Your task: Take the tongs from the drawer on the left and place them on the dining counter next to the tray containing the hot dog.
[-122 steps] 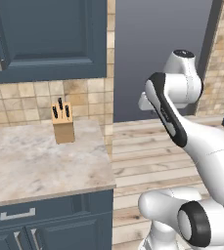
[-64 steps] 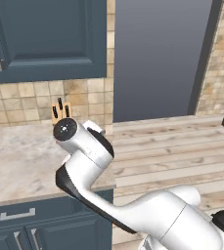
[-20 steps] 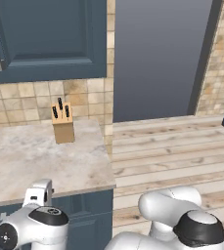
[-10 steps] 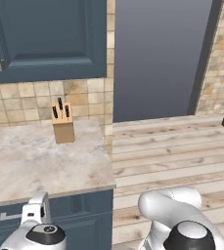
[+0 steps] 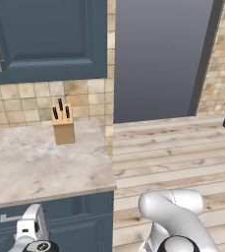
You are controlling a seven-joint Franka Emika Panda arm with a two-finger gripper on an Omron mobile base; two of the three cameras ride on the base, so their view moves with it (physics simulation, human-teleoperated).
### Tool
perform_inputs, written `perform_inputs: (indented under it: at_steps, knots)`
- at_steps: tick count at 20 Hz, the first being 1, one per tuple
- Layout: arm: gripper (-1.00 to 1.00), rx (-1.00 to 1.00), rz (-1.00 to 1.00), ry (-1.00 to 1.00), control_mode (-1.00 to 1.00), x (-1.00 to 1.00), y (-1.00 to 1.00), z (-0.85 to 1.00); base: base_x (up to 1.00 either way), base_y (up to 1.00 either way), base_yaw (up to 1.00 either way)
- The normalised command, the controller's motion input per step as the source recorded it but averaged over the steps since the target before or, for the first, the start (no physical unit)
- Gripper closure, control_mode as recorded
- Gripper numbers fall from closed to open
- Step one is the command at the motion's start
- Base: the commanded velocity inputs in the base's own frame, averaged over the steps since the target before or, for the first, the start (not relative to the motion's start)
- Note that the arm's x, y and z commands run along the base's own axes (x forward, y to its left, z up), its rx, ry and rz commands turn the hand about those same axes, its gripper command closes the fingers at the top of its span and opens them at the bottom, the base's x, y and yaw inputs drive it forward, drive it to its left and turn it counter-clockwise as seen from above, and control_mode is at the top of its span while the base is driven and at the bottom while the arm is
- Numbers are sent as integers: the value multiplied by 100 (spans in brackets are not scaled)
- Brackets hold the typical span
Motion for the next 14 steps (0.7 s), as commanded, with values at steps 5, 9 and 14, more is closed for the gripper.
perform_inputs:
  at_steps: [5,9,14]
  knots:
    - [-100,0,1,0,-100,0,15,-22,0,0,0]
    - [-100,0,2,0,-100,4,16,-26,0,0,0]
    - [-100,0,12,0,-100,15,8,-37,0,0,0]
